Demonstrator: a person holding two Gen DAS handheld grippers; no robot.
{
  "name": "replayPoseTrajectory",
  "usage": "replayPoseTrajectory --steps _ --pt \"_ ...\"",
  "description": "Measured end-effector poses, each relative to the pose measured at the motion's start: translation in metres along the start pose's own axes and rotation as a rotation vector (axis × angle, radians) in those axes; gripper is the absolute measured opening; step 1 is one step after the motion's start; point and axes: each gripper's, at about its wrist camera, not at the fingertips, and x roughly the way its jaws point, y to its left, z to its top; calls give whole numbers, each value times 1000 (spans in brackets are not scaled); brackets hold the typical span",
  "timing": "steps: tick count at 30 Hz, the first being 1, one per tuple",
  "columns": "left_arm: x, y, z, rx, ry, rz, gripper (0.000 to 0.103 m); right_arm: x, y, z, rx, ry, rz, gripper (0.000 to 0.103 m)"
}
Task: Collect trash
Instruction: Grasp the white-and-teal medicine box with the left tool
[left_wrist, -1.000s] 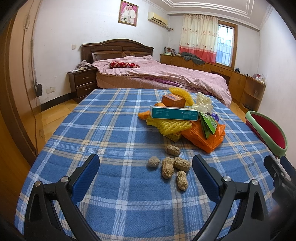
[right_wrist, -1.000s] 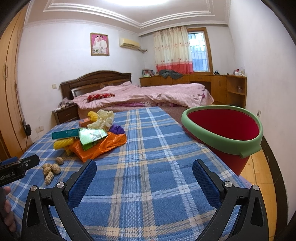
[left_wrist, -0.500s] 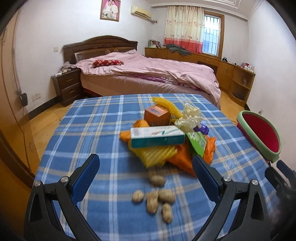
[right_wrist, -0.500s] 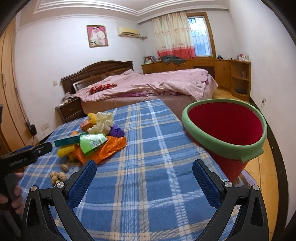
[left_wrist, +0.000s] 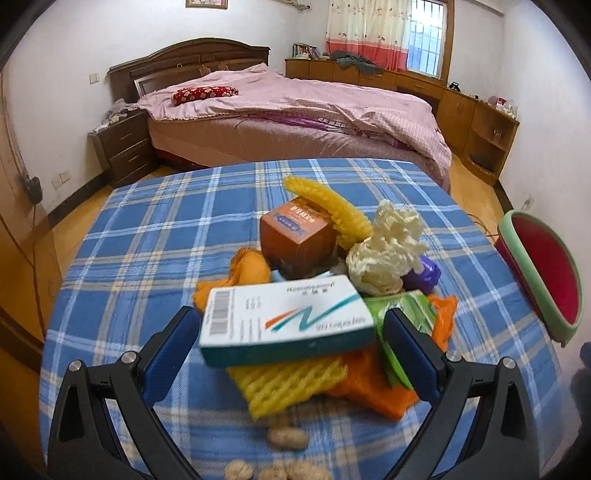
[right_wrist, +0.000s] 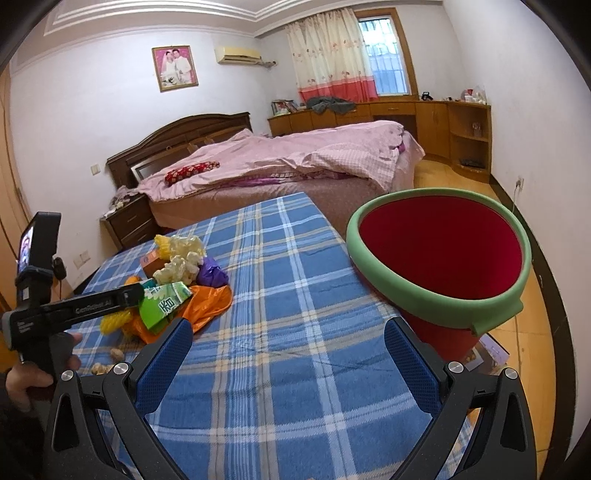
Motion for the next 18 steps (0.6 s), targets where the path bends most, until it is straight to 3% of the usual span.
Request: replayPoseTrajectory --steps 5,9,14,18 --pt "9 9 2 -49 14 2 92 10 3 6 -9 25 13 103" --pt "4 20 1 -88 7 -60 92 15 9 9 -22 29 19 103" --pt "-17 36 2 -94 -48 -78 91 21 24 13 -32 51 46 103" --pt "-31 52 4 -106 -102 -45 91 30 44 19 -58 75 80 103"
